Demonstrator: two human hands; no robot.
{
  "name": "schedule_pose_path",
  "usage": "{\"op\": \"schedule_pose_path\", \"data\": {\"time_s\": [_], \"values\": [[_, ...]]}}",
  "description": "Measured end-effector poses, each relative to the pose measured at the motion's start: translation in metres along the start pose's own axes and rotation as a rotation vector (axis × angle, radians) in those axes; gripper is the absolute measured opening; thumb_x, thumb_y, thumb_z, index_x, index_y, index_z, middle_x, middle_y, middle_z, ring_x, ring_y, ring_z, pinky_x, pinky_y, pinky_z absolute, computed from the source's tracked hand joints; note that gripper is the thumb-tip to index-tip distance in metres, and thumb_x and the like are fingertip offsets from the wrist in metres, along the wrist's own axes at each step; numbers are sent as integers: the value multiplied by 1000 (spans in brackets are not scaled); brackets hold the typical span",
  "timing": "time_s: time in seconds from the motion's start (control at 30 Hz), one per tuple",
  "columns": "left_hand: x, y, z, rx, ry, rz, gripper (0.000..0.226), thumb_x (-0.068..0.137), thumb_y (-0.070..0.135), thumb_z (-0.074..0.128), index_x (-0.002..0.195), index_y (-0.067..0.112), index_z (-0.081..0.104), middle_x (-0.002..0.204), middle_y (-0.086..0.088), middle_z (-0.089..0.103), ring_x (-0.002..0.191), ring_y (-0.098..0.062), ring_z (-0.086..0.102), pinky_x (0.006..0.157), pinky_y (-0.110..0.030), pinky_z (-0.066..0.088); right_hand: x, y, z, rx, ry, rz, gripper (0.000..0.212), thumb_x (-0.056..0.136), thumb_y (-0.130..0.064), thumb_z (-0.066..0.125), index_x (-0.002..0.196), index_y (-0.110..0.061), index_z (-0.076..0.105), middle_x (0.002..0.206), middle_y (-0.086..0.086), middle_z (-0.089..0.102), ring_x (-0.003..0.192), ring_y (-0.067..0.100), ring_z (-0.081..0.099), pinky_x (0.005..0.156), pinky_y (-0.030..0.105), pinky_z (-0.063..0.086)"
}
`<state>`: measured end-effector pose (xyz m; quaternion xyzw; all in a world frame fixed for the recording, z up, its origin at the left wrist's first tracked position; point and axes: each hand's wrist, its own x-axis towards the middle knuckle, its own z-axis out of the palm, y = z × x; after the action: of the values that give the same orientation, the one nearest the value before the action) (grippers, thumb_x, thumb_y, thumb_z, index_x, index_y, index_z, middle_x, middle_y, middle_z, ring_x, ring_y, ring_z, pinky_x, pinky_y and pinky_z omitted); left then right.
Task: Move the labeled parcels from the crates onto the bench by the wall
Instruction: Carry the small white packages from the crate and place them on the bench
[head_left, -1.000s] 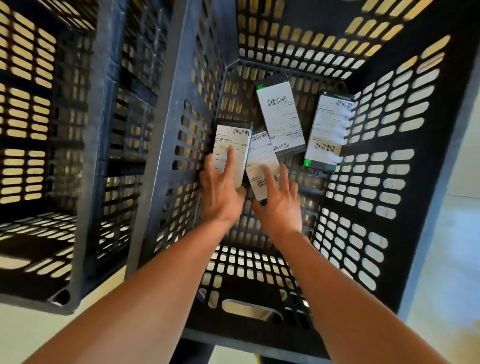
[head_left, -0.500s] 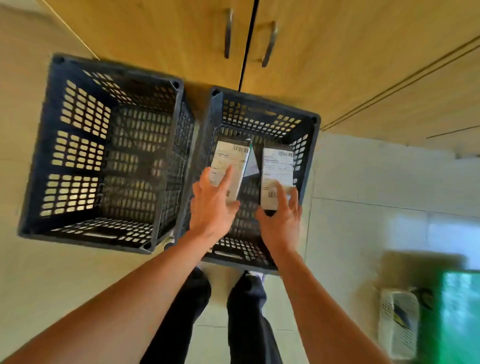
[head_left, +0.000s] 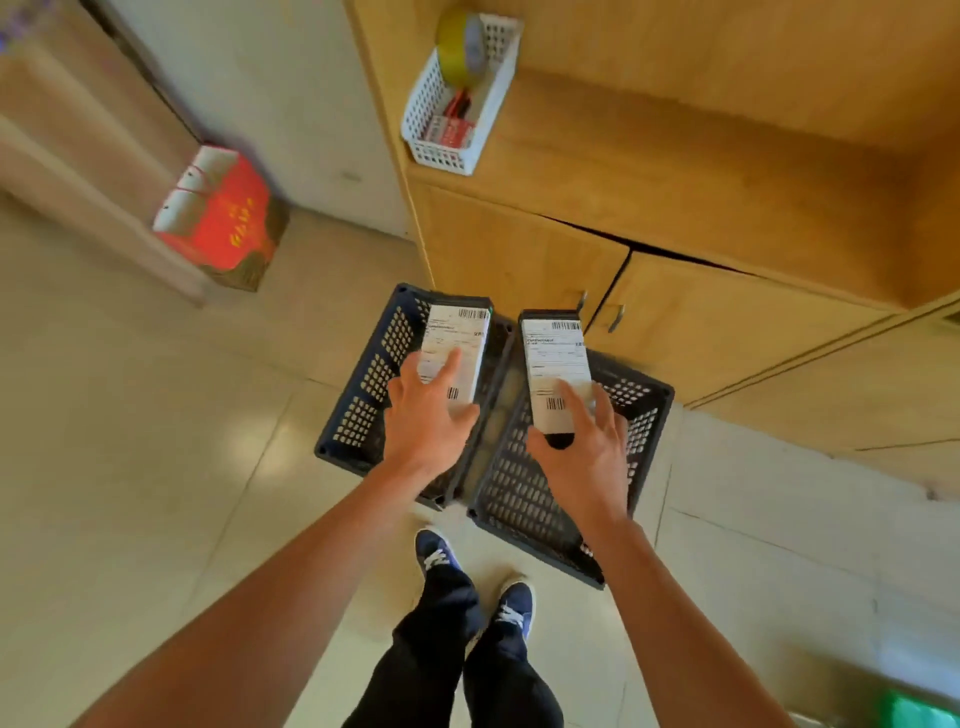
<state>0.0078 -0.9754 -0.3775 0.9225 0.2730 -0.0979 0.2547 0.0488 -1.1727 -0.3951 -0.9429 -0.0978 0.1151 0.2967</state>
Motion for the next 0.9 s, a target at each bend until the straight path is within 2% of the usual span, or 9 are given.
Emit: {"op": "schedule_pose_path", "data": {"time_s": [0.13,0.23,0.43,0.53,0.73,0.9], "values": [[-34,-49,-82,18,84,-106,72,96,50,57,158,39,22,158,-7,16,138,-34,26,104,-52,47,-13,-84,-9,7,-61,-141,66,86,-41,74,145,-29,49,150,6,40,124,28,36,99,42,43],[-53,-97,-141,5,150,-178,71,95,51,55,157,41,22,159,-7,16,135,-34,28,103,-51,45,-15,-155,-1,-15,-111,-254,66,85,-43,73,145,-29,50,151,6,39,124,29,36,99,47,46],[-75,-220,-255,-94,303,-312,70,89,49,60,153,41,32,156,-3,21,129,-31,31,102,-47,44,-16,-322,54,-57,-191,-443,69,89,-50,68,150,-31,44,158,6,32,137,31,30,111,47,37],[-83,-292,-308,-117,350,-346,69,90,49,61,152,43,32,156,-2,21,130,-30,31,102,-45,43,-24,-411,90,-19,-206,-475,70,88,-50,69,150,-31,43,158,3,31,140,30,28,113,49,36],[-87,-416,-406,-157,468,-385,69,90,51,60,152,45,31,159,-1,19,134,-28,28,102,-43,42,-43,-569,156,-1,-187,-552,70,87,-48,69,150,-31,44,152,-2,37,129,18,29,106,38,37],[-70,-484,-474,-142,525,-398,69,90,50,60,153,43,31,158,-2,20,134,-29,28,101,-44,41,-36,-667,195,35,-202,-581,74,86,-54,67,152,-35,40,161,-4,26,141,18,22,109,46,42]]}}
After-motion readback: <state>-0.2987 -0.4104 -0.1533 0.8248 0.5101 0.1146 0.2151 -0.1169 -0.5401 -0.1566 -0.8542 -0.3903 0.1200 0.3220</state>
